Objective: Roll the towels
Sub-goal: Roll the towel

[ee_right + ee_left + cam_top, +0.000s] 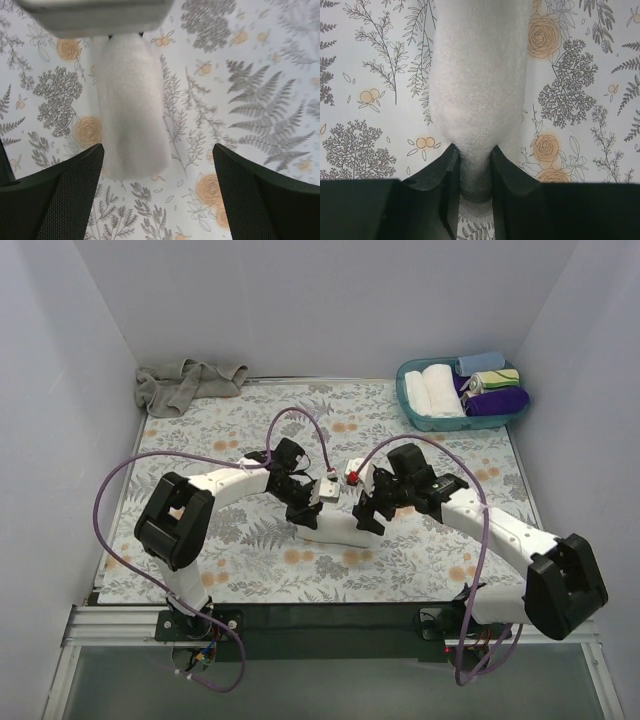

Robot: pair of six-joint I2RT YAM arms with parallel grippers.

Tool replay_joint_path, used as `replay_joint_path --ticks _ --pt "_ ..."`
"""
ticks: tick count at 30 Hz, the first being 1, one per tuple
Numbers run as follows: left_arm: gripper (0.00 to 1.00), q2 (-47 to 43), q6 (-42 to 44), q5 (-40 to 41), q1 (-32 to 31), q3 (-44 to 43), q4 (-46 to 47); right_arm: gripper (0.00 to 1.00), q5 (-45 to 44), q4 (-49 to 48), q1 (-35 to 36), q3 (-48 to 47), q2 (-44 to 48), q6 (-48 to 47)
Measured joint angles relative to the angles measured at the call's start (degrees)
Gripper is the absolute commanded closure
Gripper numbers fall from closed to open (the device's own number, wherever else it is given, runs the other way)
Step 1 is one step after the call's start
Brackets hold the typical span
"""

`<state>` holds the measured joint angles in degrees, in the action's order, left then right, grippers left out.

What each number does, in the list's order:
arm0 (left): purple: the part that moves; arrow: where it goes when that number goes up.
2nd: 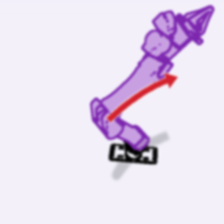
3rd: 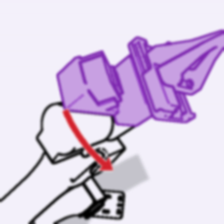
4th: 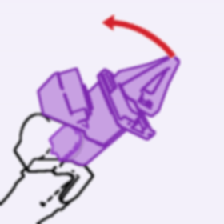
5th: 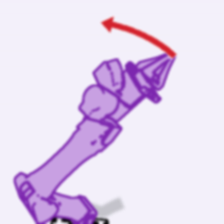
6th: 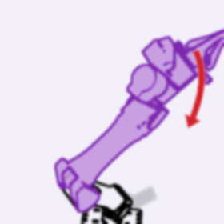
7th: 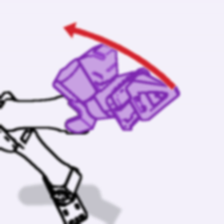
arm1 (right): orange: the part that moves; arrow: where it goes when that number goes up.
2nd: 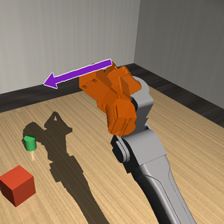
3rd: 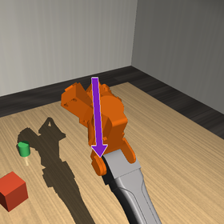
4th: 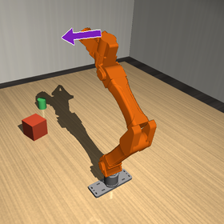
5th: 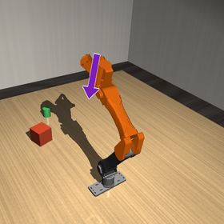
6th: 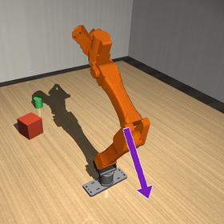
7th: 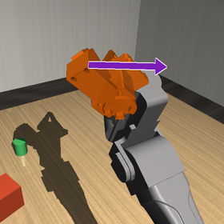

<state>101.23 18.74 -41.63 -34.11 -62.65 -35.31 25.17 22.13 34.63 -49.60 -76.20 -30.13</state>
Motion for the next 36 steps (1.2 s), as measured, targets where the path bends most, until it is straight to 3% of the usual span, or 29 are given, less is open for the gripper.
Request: replay_joint_path --ticks 6,10,14,21,25,29,36 --pt "0.94 4.8 0.9 -3.6 1.8 -5.0 -5.4 0.17 -4.2 -7.8 2.6 5.1 10.6 -0.4" --pt "0.92 7.7 1.0 -6.5 3.3 -7.6 -8.3 0.17 -5.7 -10.2 7.9 7.8 12.4 -1.9" --pt "0.92 10.1 1.2 -8.3 4.0 -10.1 -11.0 0.17 -7.1 -12.2 10.8 9.2 10.0 -3.3" --pt "0.90 12.9 1.8 -9.7 4.7 -13.4 -14.8 0.23 -11.1 -16.7 11.3 9.2 -2.7 -4.2" --pt "0.88 14.6 1.9 -11.0 5.3 -15.0 -16.5 0.35 -11.8 -19.9 11.5 9.6 -4.8 -5.1" --pt "0.83 16.7 1.8 -12.5 6.0 -17.1 -18.7 0.45 -12.2 -22.4 11.7 11.1 -5.6 -6.3" --pt "0.68 18.4 0.7 -14.0 7.2 -18.8 -20.3 0.49 -12.0 -24.2 11.7 12.0 -6.7 -7.3"
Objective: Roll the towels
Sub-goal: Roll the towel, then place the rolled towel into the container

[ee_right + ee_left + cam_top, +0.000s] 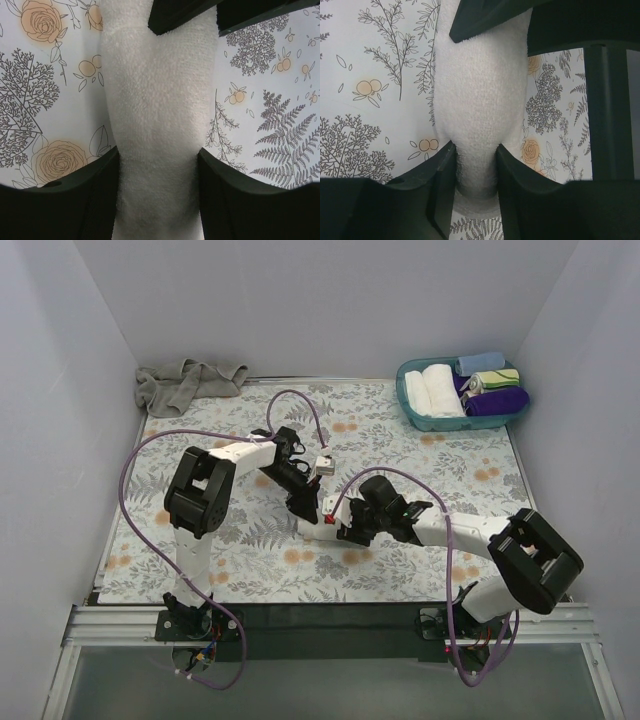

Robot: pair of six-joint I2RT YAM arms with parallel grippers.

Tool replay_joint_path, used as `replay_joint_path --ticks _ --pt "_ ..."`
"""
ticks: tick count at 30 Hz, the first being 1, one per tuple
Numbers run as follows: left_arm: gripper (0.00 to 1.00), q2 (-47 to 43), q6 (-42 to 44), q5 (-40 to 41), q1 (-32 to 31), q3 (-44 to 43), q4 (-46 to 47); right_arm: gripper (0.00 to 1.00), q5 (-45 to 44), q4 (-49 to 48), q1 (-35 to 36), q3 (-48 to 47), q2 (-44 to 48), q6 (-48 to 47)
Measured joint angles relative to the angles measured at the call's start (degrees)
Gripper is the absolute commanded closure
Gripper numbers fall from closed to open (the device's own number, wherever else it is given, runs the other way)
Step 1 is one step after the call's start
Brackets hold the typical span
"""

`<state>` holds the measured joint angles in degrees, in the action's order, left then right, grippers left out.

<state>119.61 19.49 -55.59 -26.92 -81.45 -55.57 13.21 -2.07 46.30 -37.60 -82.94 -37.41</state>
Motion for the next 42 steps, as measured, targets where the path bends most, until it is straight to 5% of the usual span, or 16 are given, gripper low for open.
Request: replay_joint_path --ticks 2,3,4,10,11,17,18,27,35,42 --pt "0.63 0.0 -0.3 0.0 0.1 0.1 0.2 0.53 0.2 0.2 0.0 -0.2 -0.5 0.0" --pt "0.62 -0.1 -0.4 0.1 0.2 0.1 0.2 0.68 0.3 0.3 0.0 -0.4 -0.8 0.0" --pt "0.60 -0.1 -0.6 0.2 0.4 0.1 0.2 0.98 0.5 0.7 0.0 -1.0 -1.4 0.0" --pt "0.41 -2.1 -2.9 1.9 3.8 0.7 0.5 0.99 1.0 2.4 -0.8 -3.1 -2.5 2.1" --pt "0.21 -3.5 -3.7 2.3 5.2 1.2 0.9 0.99 1.4 3.0 -1.4 -3.2 -2.0 3.0" --pt "0.17 -16.0 -7.5 8.6 12.9 1.8 3.9 0.99 2.9 14.3 -8.3 -5.2 2.6 10.0" --pt "0.02 -18.1 -8.2 9.4 13.4 1.6 4.5 0.99 3.5 15.9 -9.5 -6.4 2.6 11.1" --pt "0.02 -25.0 -17.8 15.3 12.0 -6.5 6.7 0.99 11.2 25.8 -28.6 -27.1 -1.5 19.6" --pt "0.02 -24.9 -25.0 23.5 12.0 -9.6 8.0 0.99 10.1 26.9 -48.7 -56.7 -18.8 23.3" --pt "0.02 -25.6 -24.8 28.6 12.0 -7.0 8.2 0.99 2.7 25.7 -55.2 -74.9 -34.6 27.5"
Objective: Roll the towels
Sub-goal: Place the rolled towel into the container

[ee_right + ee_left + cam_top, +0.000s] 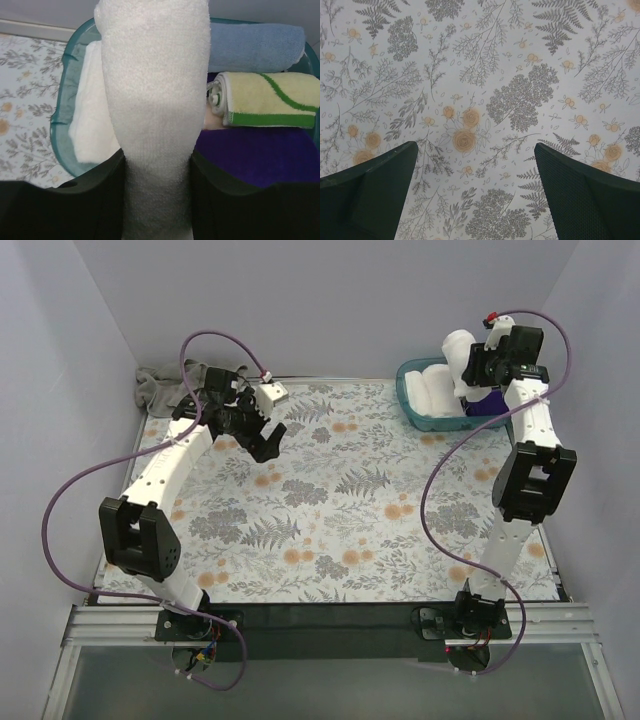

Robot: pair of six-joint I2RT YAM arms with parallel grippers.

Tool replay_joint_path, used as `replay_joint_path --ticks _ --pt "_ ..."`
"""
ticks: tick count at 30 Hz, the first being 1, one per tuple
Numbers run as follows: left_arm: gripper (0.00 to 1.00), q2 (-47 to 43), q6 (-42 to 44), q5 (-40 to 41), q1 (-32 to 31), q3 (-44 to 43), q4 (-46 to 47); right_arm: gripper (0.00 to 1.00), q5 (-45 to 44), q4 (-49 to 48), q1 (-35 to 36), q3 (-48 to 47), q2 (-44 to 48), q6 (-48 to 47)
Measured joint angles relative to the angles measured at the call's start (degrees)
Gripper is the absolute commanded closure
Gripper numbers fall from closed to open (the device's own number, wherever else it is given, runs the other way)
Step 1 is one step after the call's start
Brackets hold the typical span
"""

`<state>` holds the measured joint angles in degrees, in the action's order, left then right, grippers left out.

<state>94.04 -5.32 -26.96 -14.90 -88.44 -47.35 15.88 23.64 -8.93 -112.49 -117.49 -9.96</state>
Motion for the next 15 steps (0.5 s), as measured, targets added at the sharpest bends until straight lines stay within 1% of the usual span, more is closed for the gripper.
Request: replay_joint_path --ticks 5,11,12,14,15 --pt "0.02 -0.4 1.5 3.5 0.0 1.7 -1.0 0.99 -5.1 -1.7 1.0 -4.3 -6.4 1.1" --pt "0.02 -1.9 2.8 6.1 0.0 3.4 -2.0 0.99 -8.1 -2.9 1.6 -5.2 -12.0 1.2" --pt "0.02 -2.1 2.8 6.6 0.0 3.5 -2.1 0.90 -8.1 -2.9 1.6 -5.2 -12.6 1.2" --pt "0.02 -2.3 2.8 7.5 0.0 3.8 -2.3 0.81 -8.3 -3.3 1.6 -5.2 -13.7 1.2" --pt "0.02 -2.3 2.8 8.0 0.0 3.8 -2.3 0.70 -8.3 -3.5 1.6 -5.2 -13.9 1.2"
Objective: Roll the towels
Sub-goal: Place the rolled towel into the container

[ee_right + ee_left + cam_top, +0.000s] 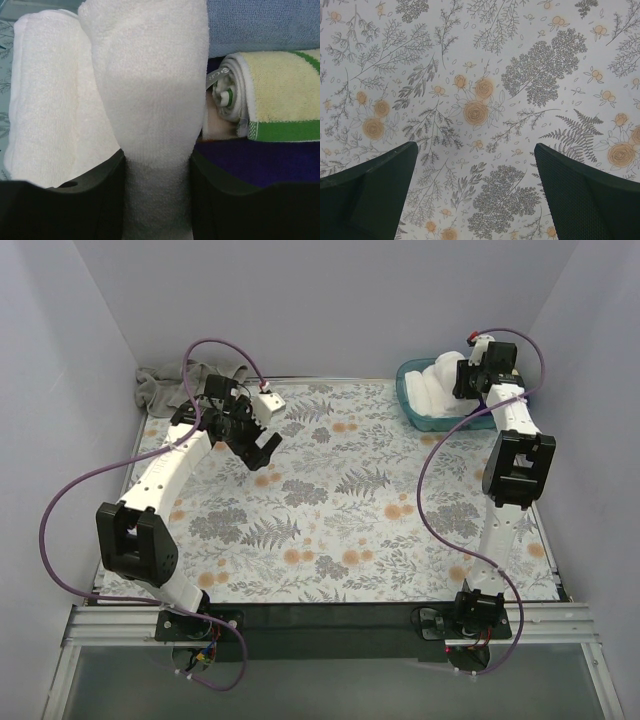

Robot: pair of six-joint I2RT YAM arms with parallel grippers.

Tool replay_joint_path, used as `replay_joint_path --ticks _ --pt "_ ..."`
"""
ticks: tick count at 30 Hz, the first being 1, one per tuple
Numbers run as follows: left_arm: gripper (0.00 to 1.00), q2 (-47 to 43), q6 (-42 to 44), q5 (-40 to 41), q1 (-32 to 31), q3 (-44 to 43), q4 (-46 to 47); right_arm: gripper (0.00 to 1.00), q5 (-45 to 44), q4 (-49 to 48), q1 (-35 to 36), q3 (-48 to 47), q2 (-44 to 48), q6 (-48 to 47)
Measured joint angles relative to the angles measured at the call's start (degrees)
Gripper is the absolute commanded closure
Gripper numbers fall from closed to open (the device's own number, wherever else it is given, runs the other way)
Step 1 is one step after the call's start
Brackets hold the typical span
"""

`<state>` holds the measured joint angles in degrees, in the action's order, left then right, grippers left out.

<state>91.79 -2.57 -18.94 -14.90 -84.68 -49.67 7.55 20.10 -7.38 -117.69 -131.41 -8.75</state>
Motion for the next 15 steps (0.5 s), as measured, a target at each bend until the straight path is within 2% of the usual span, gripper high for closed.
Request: replay_joint_path --ticks 3,5,6,9,14,15 --pt "0.02 0.0 -0.2 0.9 0.0 0.0 -0.6 0.47 -0.2 -0.4 0.0 0.0 0.1 0.0" --pt "0.02 0.2 -0.3 1.0 0.0 -0.1 -1.4 0.39 -0.4 -0.6 0.0 0.1 0.1 0.3" --pt "0.02 0.3 -0.3 1.0 0.0 -0.2 -1.6 0.30 -0.4 -0.6 0.0 0.1 0.2 0.3" --pt "0.02 1.3 -0.7 0.9 0.0 -0.8 -2.5 0.12 -0.4 -0.5 0.0 0.2 0.8 0.7" --pt "0.02 2.8 -2.1 -0.1 0.6 -2.9 -2.8 0.07 -0.3 0.9 0.0 0.5 4.8 1.0" --pt "0.02 3.1 -2.5 -0.6 0.8 -3.7 -3.1 0.02 -0.2 1.2 -0.1 0.5 6.2 0.9"
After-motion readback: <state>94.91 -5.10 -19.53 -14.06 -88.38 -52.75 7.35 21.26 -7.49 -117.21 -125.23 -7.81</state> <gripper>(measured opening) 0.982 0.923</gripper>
